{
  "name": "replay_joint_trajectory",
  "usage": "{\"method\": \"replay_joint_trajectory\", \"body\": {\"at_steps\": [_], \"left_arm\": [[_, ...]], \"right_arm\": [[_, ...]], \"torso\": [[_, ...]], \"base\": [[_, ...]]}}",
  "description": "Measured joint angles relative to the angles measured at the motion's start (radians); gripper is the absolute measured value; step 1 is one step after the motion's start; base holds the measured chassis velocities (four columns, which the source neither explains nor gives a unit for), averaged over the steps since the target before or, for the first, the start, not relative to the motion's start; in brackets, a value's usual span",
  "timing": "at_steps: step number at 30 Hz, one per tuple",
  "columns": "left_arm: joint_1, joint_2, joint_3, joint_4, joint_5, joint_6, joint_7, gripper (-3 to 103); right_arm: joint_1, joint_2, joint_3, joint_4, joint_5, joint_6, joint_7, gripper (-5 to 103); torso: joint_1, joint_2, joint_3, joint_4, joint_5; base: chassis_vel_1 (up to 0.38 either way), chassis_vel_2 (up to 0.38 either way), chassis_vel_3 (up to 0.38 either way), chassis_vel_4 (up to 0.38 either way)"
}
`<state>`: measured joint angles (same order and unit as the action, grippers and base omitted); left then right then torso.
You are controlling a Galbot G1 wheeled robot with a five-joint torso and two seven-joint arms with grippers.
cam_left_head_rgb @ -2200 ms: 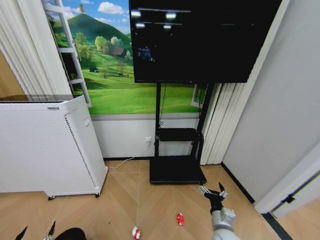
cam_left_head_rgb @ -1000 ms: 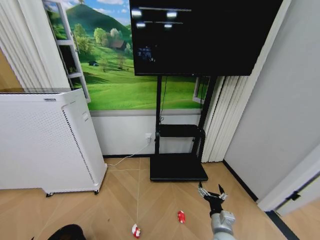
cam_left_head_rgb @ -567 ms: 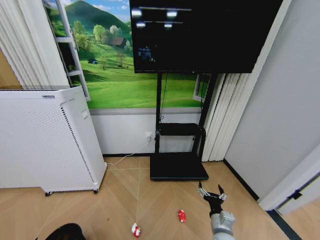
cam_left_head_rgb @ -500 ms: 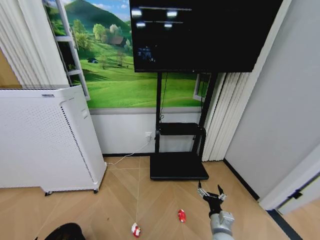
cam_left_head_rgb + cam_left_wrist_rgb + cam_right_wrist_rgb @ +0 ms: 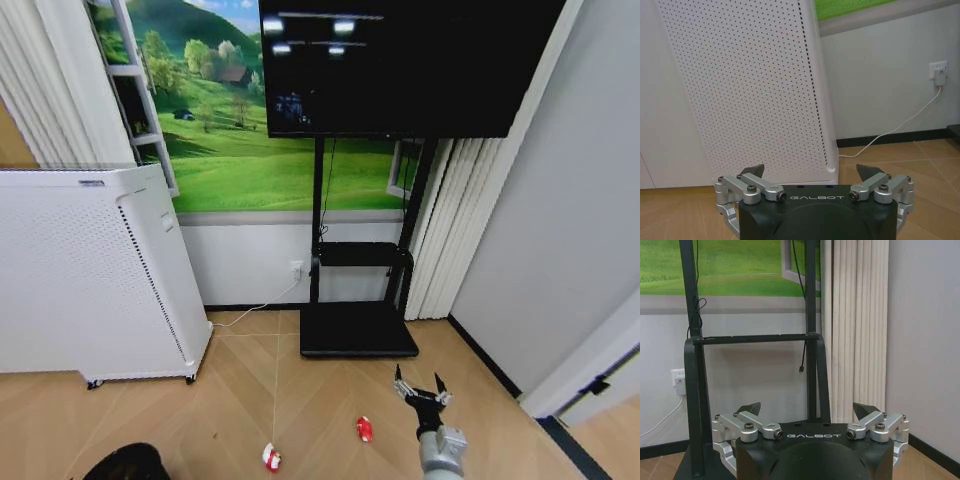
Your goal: Pick up the trash bin and place the garbage on the floor into it.
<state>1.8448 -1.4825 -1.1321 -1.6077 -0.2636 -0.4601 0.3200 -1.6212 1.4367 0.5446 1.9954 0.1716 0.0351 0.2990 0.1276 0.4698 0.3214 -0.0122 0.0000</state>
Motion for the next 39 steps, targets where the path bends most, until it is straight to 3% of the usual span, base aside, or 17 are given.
{"method": "replay_joint_trajectory", "body": {"at_steps": [31, 39], "left_arm": [[-0.008, 0.016, 0.004, 0.032, -0.003, -0.026, -0.011, 99], [0.003, 0.011, 0.007, 0.023, -0.007, -0.024, -0.011, 99]], "right_arm": [[0.003, 0.002, -0.008, -0.008, -0.012, 0.009, 0.002, 100], [0.003, 0.008, -0.008, -0.024, -0.022, 0.039, 0.006, 100]], "torso": [[-0.039, -0.111, -0.072, -0.0001, 0.0000], [-0.053, -0.155, -0.101, 0.0000, 0.0000]], "base": [[0.000, 0.000, 0.000, 0.000], [0.000, 0.000, 0.000, 0.000]]}}
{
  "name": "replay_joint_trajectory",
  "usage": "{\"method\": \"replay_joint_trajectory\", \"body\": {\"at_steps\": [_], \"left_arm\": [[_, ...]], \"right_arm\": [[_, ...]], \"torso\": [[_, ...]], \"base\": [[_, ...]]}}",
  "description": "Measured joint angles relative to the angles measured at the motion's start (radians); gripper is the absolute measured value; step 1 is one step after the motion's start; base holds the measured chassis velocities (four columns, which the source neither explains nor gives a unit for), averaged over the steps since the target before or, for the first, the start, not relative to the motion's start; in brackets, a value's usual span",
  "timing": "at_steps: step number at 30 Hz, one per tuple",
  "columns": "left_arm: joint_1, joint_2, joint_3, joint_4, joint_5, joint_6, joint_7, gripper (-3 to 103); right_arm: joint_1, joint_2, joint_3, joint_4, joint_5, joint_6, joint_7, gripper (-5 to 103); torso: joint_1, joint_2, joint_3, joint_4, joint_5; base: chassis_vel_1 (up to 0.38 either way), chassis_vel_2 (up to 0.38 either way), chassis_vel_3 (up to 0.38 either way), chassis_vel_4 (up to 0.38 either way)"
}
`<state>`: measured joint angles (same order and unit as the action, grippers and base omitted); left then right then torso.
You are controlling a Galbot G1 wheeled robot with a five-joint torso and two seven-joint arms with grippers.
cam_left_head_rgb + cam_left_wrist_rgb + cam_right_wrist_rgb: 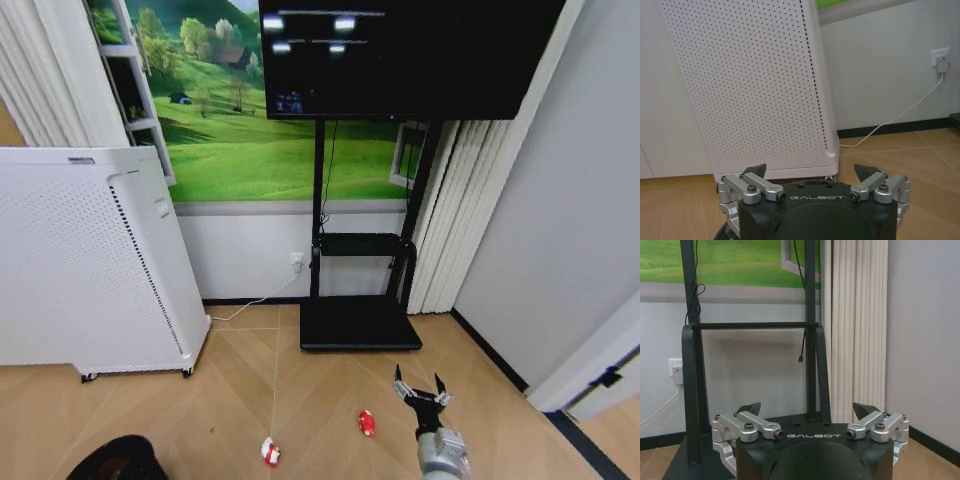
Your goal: Pick up the trash bin and place the garbage on the floor into it.
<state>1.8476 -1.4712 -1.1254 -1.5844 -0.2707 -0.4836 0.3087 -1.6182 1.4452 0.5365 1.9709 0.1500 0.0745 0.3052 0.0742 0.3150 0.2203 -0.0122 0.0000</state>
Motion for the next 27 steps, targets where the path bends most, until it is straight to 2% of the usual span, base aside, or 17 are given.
{"method": "replay_joint_trajectory", "body": {"at_steps": [18, 25, 27], "left_arm": [[0.030, -0.004, -0.008, -0.041, -0.041, 0.028, 0.003, 99], [0.090, -0.013, -0.025, -0.125, -0.112, 0.085, 0.036, 99], [0.112, -0.017, -0.044, -0.171, -0.118, 0.119, 0.038, 99]], "right_arm": [[0.010, -0.003, -0.001, -0.018, 0.000, 0.010, 0.001, 100], [0.019, -0.003, 0.009, -0.033, 0.003, 0.023, 0.001, 100], [0.022, -0.003, 0.010, -0.038, 0.005, 0.024, 0.001, 100]], "torso": [[-0.021, -0.070, -0.049, 0.0000, 0.0000], [-0.028, -0.098, -0.069, 0.0000, 0.0000], [-0.031, -0.105, -0.074, 0.0000, -0.0001]], "base": [[0.000, 0.000, 0.000, 0.000], [0.000, 0.000, 0.000, 0.000], [0.000, 0.000, 0.000, 0.000]]}}
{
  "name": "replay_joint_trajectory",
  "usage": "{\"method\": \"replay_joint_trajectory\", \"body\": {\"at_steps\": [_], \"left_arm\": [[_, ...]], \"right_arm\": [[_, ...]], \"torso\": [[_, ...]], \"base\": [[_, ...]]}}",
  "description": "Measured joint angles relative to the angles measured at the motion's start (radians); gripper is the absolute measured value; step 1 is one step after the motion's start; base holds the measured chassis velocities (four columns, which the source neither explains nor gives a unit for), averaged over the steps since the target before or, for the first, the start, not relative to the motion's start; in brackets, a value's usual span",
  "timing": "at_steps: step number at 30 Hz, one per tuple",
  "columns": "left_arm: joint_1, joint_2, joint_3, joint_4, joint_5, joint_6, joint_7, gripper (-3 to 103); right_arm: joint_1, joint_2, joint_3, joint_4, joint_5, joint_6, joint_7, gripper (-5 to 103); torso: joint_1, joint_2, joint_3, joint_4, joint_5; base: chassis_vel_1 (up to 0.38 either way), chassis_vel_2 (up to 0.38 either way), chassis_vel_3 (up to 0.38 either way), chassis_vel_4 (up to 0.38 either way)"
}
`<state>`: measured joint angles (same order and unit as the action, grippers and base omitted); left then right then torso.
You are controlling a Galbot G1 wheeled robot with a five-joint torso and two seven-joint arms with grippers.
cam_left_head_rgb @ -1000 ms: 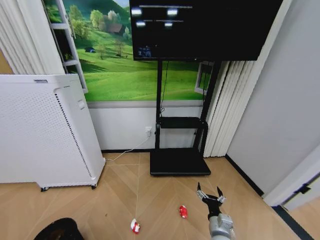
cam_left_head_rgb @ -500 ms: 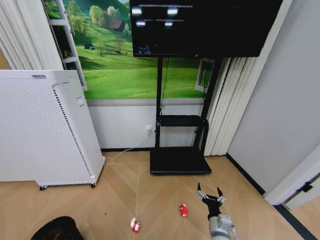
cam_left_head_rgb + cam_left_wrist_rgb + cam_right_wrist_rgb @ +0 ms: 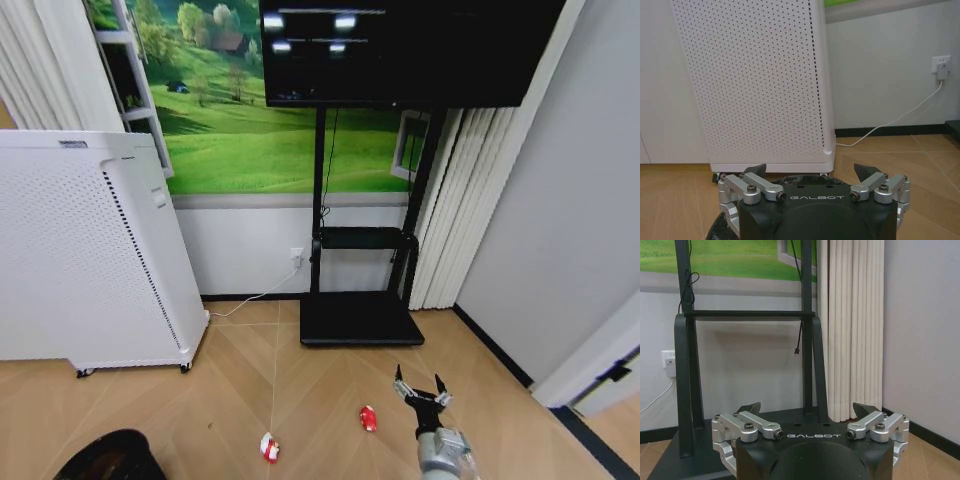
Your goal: Pick up the trash bin and place the garbage on the floor into it.
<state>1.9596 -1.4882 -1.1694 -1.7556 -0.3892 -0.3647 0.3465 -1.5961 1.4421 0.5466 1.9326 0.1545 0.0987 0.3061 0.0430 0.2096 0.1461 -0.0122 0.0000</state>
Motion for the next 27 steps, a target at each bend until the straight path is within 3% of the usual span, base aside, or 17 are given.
{"method": "replay_joint_trajectory", "body": {"at_steps": [2, 6, 8, 9, 10, 11, 12, 15, 17, 19, 22, 27], "left_arm": [[0.030, -0.005, -0.041, -0.072, 0.015, 0.056, 0.001, 99], [0.043, -0.006, -0.088, -0.115, 0.066, 0.070, 0.028, 97], [0.054, -0.007, -0.166, -0.188, 0.128, 0.128, 0.019, 100], [0.054, -0.007, -0.166, -0.188, 0.128, 0.128, 0.019, 100], [0.059, -0.004, -0.187, -0.208, 0.109, 0.172, 0.004, 100], [0.072, 0.004, -0.204, -0.229, 0.057, 0.251, -0.010, 100], [0.072, 0.004, -0.204, -0.229, 0.057, 0.251, -0.010, 100], [0.098, 0.021, -0.215, -0.231, -0.034, 0.411, -0.034, 100], [0.093, 0.026, -0.222, -0.203, -0.036, 0.416, -0.028, 98], [0.081, 0.031, -0.223, -0.166, -0.052, 0.382, 0.000, 97], [0.043, 0.052, -0.188, -0.012, -0.155, 0.221, 0.116, 98], [0.031, 0.052, -0.169, 0.089, -0.189, 0.185, 0.187, 98]], "right_arm": [[0.008, 0.000, 0.000, -0.008, 0.001, 0.001, 0.000, 100], [0.015, 0.000, -0.001, -0.013, 0.002, 0.001, -0.001, 100], [0.028, 0.000, -0.002, -0.025, 0.005, 0.001, -0.001, 100], [0.028, 0.000, -0.002, -0.025, 0.005, 0.001, -0.001, 100], [0.033, 0.000, -0.002, -0.030, 0.007, 0.001, -0.001, 100], [0.038, -0.001, -0.001, -0.035, 0.010, 0.001, -0.001, 100], [0.038, -0.001, -0.001, -0.035, 0.010, 0.001, -0.001, 100], [0.048, -0.005, 0.003, -0.048, 0.017, 0.003, -0.001, 100], [0.052, -0.006, 0.006, -0.053, 0.021, 0.004, -0.001, 100], [0.056, -0.007, 0.008, -0.059, 0.024, 0.006, -0.001, 100], [0.059, -0.008, 0.011, -0.073, 0.026, 0.014, -0.001, 100], [0.059, -0.010, 0.010, -0.074, 0.026, 0.014, -0.001, 100]], "torso": [[-0.003, -0.012, -0.009, 0.0000, -0.0001], [-0.004, -0.017, -0.013, 0.0001, 0.0002], [-0.004, -0.020, -0.016, 0.0000, 0.0001], [-0.004, -0.020, -0.016, 0.0000, 0.0001], [-0.004, -0.020, -0.016, 0.0000, 0.0003], [-0.004, -0.021, -0.017, 0.0000, 0.0002], [-0.004, -0.021, -0.017, 0.0000, 0.0002], [-0.004, -0.019, -0.016, 0.0000, 0.0000], [-0.004, -0.019, -0.015, 0.0002, 0.0001], [-0.004, -0.018, -0.015, 0.0001, 0.0000], [-0.003, -0.016, -0.013, -0.0002, -0.0001], [-0.003, -0.015, -0.013, 0.0001, -0.0001]], "base": [[0.000, 0.000, 0.000, 0.000], [0.000, 0.000, 0.000, 0.000], [0.000, 0.000, 0.000, 0.000], [0.000, 0.000, 0.000, 0.000], [0.000, 0.000, 0.000, 0.000], [0.000, 0.000, 0.000, 0.000], [0.000, 0.000, 0.000, 0.000], [0.000, 0.000, 0.000, 0.000], [0.000, 0.000, 0.000, 0.000], [0.000, 0.000, 0.000, 0.000], [0.000, 0.000, 0.000, 0.000], [0.000, 0.000, 0.000, 0.000]]}}
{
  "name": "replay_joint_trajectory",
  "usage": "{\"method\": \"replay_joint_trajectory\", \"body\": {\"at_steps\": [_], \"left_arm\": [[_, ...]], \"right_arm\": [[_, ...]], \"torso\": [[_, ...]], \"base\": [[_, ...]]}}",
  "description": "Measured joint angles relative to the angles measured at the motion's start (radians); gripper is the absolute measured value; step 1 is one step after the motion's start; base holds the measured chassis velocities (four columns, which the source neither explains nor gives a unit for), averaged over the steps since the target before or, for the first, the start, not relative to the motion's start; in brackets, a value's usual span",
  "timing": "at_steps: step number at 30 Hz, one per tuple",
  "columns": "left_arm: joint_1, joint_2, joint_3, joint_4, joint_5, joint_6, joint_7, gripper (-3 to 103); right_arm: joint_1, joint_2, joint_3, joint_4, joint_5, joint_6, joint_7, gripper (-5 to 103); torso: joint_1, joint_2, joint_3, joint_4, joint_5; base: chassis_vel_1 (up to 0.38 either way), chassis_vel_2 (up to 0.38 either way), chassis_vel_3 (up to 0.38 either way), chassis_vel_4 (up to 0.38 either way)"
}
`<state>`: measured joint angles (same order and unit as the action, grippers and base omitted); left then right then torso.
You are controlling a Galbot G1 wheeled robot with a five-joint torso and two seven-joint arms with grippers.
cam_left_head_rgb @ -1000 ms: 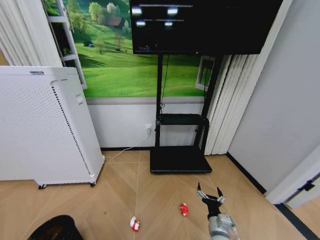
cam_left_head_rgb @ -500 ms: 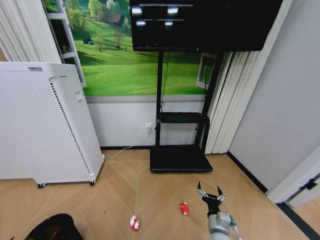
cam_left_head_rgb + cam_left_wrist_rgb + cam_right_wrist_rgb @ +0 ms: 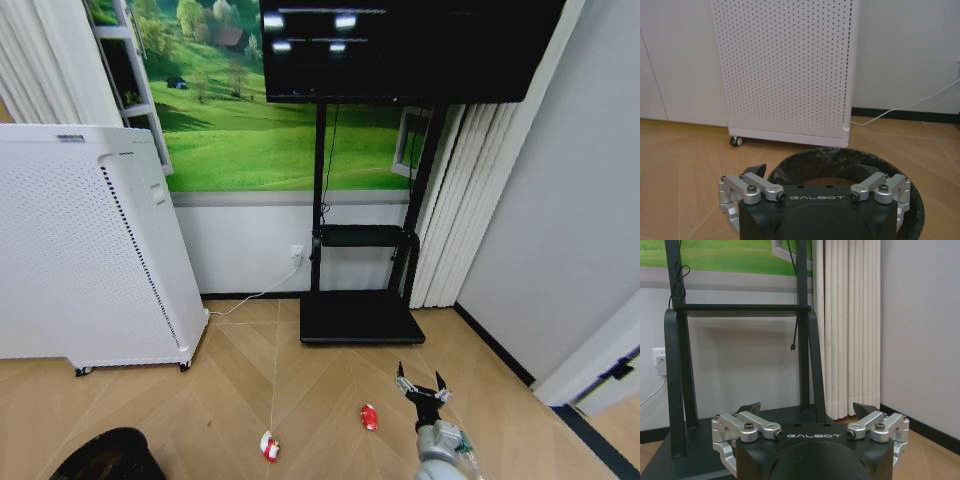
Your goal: Pick up the trash bin and place the garbage on the floor into it.
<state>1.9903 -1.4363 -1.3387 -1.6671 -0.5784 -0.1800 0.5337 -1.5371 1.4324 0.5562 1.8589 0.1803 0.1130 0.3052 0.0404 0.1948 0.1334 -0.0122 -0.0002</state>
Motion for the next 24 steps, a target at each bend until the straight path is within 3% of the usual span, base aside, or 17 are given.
{"method": "replay_joint_trajectory", "body": {"at_steps": [6, 12, 14, 21, 23, 24], "left_arm": [[0.008, -0.033, 0.015, 0.035, -0.084, -0.013, 0.007, 94], [-0.006, -0.024, 0.002, 0.082, -0.171, -0.005, 0.022, 93], [-0.030, -0.004, -0.011, 0.124, -0.227, 0.029, 0.031, 93], [-0.076, 0.047, -0.019, 0.195, -0.281, 0.092, 0.041, 93], [-0.093, 0.055, -0.010, 0.190, -0.313, 0.169, 0.017, 93], [-0.093, 0.055, -0.010, 0.190, -0.313, 0.169, 0.017, 93]], "right_arm": [[0.009, -0.009, -0.002, 0.005, 0.002, -0.008, 0.005, 100], [0.009, -0.012, -0.003, 0.005, 0.004, -0.012, 0.005, 100], [0.014, -0.018, -0.005, 0.005, 0.015, -0.021, 0.003, 100], [0.027, -0.027, -0.002, 0.000, 0.027, -0.024, 0.004, 100], [0.022, -0.026, 0.001, -0.005, 0.029, -0.023, 0.004, 100], [0.022, -0.026, 0.001, -0.005, 0.029, -0.023, 0.004, 100]], "torso": [[0.001, 0.002, 0.001, 0.0000, 0.0002], [0.001, 0.003, 0.002, 0.0000, 0.0002], [0.001, 0.003, 0.002, 0.0000, 0.0002], [0.001, 0.004, 0.003, 0.0001, 0.0001], [0.001, 0.004, 0.003, -0.0001, 0.0000], [0.001, 0.004, 0.003, -0.0001, 0.0000]], "base": [[0.000, 0.000, 0.000, 0.000], [0.000, 0.000, 0.000, 0.000], [0.000, 0.000, 0.000, 0.000], [0.000, 0.000, 0.000, 0.000], [0.000, 0.000, 0.000, 0.000], [0.000, 0.000, 0.000, 0.000]]}}
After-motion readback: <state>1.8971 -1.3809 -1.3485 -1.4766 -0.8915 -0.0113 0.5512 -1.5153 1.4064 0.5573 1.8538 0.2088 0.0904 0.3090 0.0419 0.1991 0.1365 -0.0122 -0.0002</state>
